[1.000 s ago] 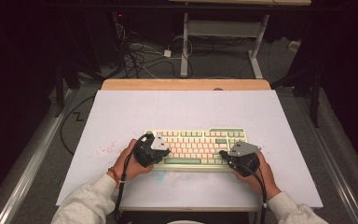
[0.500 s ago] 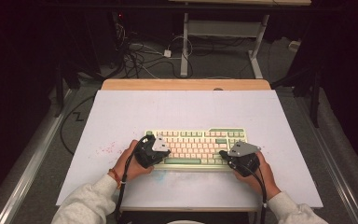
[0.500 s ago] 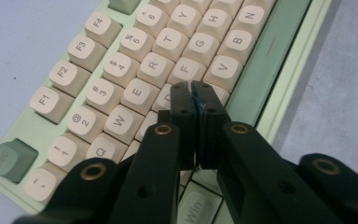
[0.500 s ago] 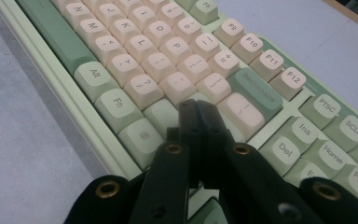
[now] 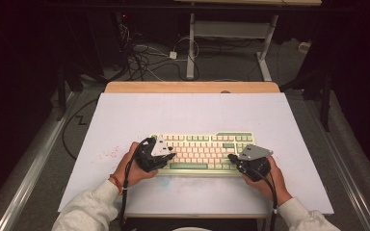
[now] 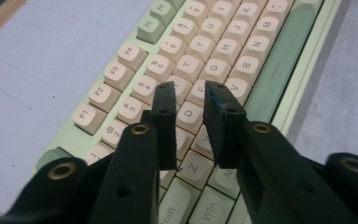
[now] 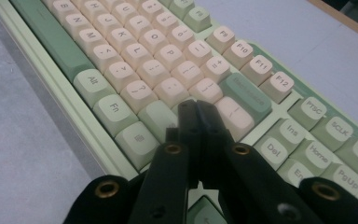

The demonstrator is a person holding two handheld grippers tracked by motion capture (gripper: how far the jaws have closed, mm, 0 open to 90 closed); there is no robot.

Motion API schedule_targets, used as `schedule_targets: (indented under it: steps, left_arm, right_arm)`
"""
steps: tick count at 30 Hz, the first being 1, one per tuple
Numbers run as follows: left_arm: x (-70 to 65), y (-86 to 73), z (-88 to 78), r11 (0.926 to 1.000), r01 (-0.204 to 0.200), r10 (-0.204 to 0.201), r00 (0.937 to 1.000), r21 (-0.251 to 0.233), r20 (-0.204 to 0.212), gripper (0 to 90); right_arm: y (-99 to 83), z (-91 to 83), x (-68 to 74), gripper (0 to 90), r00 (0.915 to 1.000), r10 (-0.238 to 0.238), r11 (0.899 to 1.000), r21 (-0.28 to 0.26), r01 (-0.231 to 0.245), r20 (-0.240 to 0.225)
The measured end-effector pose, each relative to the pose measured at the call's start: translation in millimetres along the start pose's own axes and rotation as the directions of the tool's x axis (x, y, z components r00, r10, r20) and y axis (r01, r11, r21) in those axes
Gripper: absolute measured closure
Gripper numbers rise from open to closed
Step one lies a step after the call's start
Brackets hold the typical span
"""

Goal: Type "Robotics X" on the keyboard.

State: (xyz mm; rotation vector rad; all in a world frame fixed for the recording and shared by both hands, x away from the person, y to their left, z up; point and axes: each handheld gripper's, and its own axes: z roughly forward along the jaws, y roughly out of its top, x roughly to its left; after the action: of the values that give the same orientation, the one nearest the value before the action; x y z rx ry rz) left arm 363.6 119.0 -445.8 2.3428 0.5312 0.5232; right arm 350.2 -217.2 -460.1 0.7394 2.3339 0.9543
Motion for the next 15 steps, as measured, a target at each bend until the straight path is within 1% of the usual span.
schedule_targets:
  steps: [3,5,6,7,9,10,13,14,15]
  left_arm:
    - [0.5,-1.0,-1.3,1.0,0.002,-0.002,0.9997,0.0,-0.023,63.6]
    - [1.2,-1.9,-3.1,0.9999,0.008,-0.008,0.9998,-0.013,-0.02,61.2]
    - [0.8,-2.2,-4.1,0.9998,0.005,-0.006,0.9993,-0.018,-0.036,59.0]
    - [0.3,-2.5,-5.1,0.9997,0.007,-0.008,0.9986,-0.025,-0.053,55.1]
    - [0.1,-3.4,-6.5,0.9994,0.01,-0.012,0.9978,-0.034,-0.066,50.6]
    - [-0.4,-4.0,-7.0,0.9992,0.008,-0.011,0.9967,-0.038,-0.08,48.2]
    - [-1.8,-5.3,-6.7,0.9991,0.007,-0.011,0.9952,-0.042,-0.098,41.8]
    - [-2.7,-5.8,-6.9,0.9989,0.0,-0.005,0.994,-0.047,-0.109,40.2]
    - [-3.1,-6.0,-7.0,0.9988,-0.003,-0.003,0.994,-0.05,-0.109,37.8]
  right_arm:
    - [0.8,-3.0,-1.1,90.0,1.0,0.006,1.0,-0.011,-0.006,0.005]
    - [1.9,-4.8,-1.7,90.0,1.0,0.006,1.0,-0.019,-0.006,0.008]
    - [2.6,-5.8,-1.8,90.0,0.9999,0.01,1.0,-0.023,-0.01,0.009]
    - [3.1,-7.0,-2.3,90.0,0.9999,0.01,1.0,-0.028,-0.01,0.012]
    - [4.0,-9.1,-2.7,89.8,0.9997,0.015,0.999,-0.041,-0.014,0.017]
    - [4.3,-10.0,-3.1,89.0,0.9998,0.013,0.999,-0.046,-0.012,0.017]
    - [5.2,-11.7,-2.6,85.6,0.9996,0.017,0.998,-0.057,-0.015,0.024]
    - [5.6,-12.2,-2.6,83.2,0.9995,0.017,0.998,-0.061,-0.016,0.025]
    - [5.9,-12.5,-2.4,80.7,0.9994,0.022,0.998,-0.067,-0.02,0.028]
